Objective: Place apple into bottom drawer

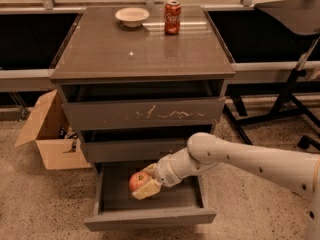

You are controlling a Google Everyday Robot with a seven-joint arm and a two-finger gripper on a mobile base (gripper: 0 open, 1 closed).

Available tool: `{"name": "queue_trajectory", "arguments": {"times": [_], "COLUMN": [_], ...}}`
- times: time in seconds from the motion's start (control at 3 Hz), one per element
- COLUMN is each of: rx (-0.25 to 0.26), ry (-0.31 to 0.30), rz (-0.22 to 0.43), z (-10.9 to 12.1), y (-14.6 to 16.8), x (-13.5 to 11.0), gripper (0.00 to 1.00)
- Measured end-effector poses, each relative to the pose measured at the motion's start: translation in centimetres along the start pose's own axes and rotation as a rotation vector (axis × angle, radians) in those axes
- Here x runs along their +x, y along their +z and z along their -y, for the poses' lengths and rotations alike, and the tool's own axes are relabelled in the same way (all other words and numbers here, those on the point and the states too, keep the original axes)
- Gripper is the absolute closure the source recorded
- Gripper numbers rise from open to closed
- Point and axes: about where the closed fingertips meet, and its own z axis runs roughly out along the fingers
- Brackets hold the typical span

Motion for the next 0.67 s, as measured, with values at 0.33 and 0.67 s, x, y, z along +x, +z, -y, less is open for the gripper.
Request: {"name": "queue_trajectory", "arguments": {"times": [0.33,0.67], "rx": [-0.034,-0.034], "ry": [0.035,0.035], "rz": [-0.011,-0.011], "z": [2.00,2.00], "y": [1.53,1.53], "x": [4.66,4.66], "gripper": [1.00,1.00]}}
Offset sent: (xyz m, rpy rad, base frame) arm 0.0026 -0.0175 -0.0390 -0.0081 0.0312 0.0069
